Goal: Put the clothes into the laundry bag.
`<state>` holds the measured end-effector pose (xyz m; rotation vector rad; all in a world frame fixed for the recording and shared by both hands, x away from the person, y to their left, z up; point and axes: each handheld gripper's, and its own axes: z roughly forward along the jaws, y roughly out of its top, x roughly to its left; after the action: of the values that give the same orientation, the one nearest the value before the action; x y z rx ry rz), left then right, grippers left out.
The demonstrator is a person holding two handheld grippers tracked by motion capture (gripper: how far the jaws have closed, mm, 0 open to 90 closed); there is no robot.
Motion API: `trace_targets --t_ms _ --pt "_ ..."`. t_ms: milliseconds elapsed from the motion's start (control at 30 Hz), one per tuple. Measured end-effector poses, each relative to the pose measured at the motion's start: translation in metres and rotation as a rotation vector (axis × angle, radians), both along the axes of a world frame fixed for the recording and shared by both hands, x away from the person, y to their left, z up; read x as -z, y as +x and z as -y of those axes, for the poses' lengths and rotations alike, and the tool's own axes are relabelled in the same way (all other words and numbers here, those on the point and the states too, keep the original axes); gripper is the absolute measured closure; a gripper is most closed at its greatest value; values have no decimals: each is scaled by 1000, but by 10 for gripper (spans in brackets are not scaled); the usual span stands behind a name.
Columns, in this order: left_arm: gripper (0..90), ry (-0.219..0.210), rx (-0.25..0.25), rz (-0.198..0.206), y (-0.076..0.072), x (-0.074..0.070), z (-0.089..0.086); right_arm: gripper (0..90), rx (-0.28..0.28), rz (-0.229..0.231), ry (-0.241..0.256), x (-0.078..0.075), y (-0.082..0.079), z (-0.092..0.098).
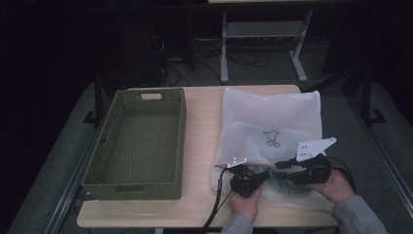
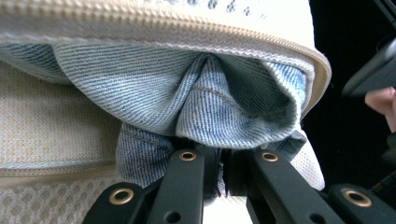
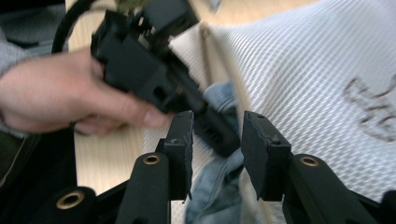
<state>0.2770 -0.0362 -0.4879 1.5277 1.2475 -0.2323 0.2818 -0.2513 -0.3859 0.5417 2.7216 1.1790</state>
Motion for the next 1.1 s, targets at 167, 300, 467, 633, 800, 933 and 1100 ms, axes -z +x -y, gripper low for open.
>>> trace_targets --t_ms 167,300,467,633,800,933,1100 --pt "867 2 2 -3 2 0 0 637 -42 -25 -37 12 -4 -5" --pt "867 2 1 -2 5 0 -1 635 -108 -53 -112 31 -13 -14" --pt "868 4 -4 -3 7 0 0 617 -147 -78 -186 51 -18 -26" --pt "868 3 -15 -2 8 0 0 658 -161 -69 -235 64 -20 -37" --pt "872 4 -33 2 11 1 1 888 -150 -54 -245 68 -21 -42" --pt "873 0 -55 3 13 0 3 895 -196 -78 -254 67 -26 -41" --pt "874 4 -97 20 17 -2 2 896 -258 -132 -244 67 -35 -35"
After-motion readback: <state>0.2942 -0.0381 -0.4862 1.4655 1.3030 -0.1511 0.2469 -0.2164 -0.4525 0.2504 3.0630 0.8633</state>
